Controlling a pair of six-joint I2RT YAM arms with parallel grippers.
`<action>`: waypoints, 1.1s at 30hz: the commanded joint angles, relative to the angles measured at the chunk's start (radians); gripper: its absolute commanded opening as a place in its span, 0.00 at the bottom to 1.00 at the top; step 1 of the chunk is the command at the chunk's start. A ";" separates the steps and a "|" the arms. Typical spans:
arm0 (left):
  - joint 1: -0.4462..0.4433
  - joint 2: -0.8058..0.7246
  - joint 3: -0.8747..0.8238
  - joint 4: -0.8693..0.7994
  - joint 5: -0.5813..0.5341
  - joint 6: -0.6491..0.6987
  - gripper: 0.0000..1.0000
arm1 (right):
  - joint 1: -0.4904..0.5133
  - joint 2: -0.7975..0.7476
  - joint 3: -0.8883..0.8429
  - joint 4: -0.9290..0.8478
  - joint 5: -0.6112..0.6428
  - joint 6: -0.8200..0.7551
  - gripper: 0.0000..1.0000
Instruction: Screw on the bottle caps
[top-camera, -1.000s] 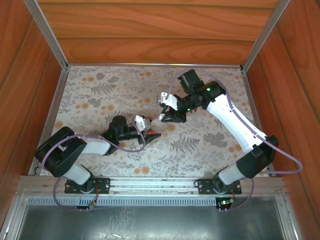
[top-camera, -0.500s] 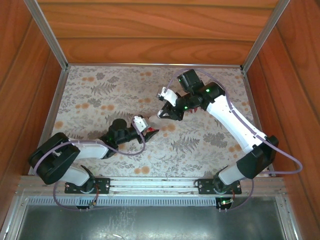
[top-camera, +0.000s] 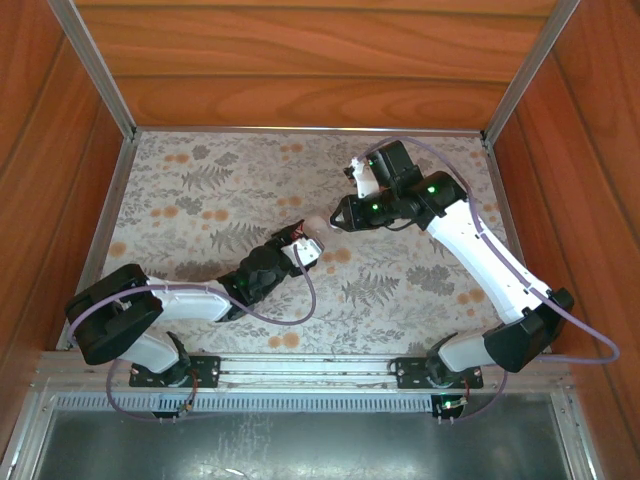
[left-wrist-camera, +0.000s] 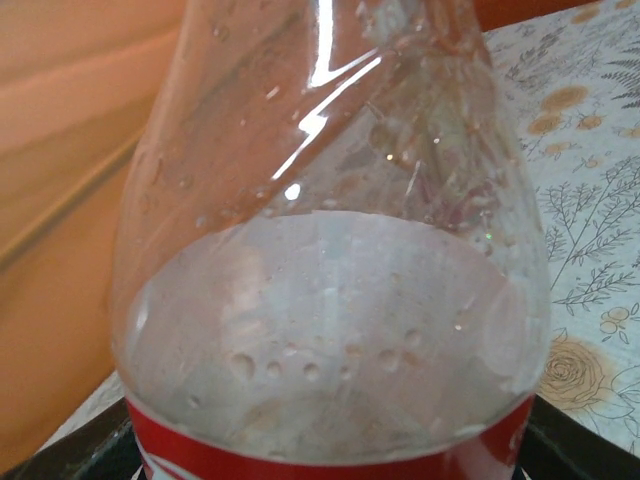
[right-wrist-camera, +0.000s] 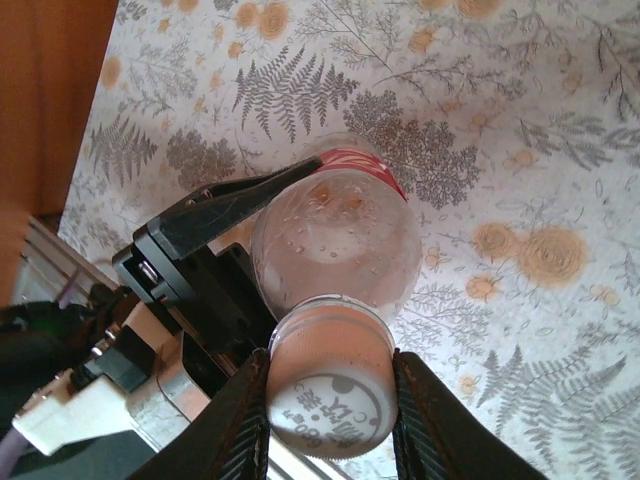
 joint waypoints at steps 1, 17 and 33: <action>-0.001 -0.007 -0.025 -0.050 -0.017 0.020 0.66 | 0.004 -0.032 -0.002 0.033 -0.043 0.010 0.39; 0.194 -0.233 -0.102 -0.321 0.656 -0.037 0.67 | 0.003 -0.199 -0.163 0.024 -0.259 -1.303 0.71; 0.230 -0.354 -0.047 -0.564 0.814 0.009 0.66 | 0.115 -0.025 -0.021 -0.146 -0.106 -1.499 0.56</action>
